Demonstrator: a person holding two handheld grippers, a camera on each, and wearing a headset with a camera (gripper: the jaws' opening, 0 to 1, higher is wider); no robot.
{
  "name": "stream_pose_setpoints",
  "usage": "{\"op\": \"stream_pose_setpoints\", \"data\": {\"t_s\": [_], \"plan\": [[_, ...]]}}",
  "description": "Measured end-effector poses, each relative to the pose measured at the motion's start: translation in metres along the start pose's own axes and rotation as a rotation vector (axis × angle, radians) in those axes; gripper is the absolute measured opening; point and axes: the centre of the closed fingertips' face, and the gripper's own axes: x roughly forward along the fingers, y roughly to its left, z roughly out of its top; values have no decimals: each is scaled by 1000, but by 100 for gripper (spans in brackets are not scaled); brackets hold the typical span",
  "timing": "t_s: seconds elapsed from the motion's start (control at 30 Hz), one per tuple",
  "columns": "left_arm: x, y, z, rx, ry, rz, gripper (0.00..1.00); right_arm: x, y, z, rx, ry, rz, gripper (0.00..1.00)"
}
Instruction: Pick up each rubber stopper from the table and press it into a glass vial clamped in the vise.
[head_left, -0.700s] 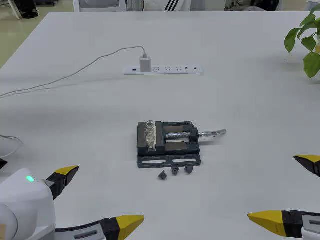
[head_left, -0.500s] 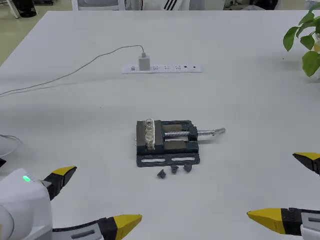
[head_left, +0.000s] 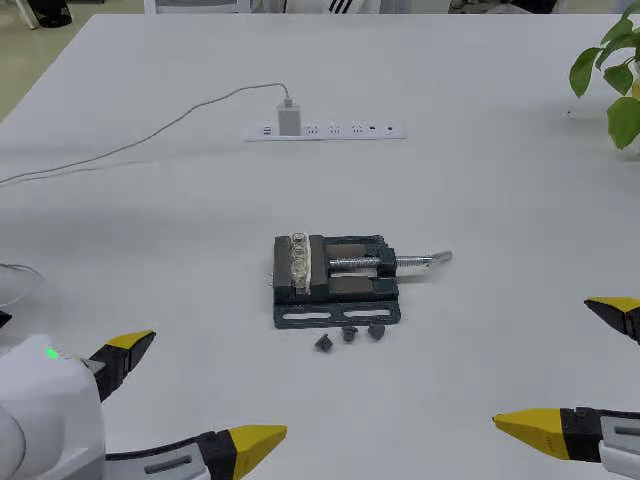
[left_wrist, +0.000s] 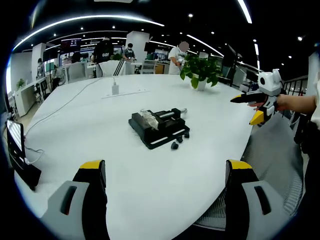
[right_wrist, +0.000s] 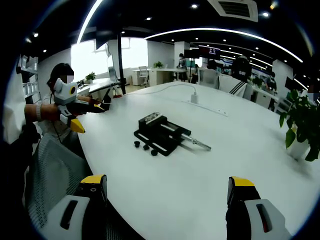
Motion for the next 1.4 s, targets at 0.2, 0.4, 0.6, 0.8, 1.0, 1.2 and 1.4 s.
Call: {"op": "stream_pose_setpoints", "data": {"t_s": [0.2,0.4,0.6,0.8,1.0,1.2,1.4], "plan": [[2,-2,-2,-6,2,-5,99,1,2,-2,-3,8,7,99],[3,-3,-2,-5,6,-10,99,4,2,-1,-18,21,18,99],[4,-2,-1,0,8,-11,99,10,1,5,-52,32,31,99],[6,0,1,5,13,-13,99,22,1,16,-79,29,42,98],[6,0,2,5,14,-10,99,41,9,23,-126,37,73,97],[8,1,2,6,20,-16,99,59,17,28,-139,31,99,93],[13,-2,1,9,31,-30,99,83,22,27,-128,42,133,83]]}}
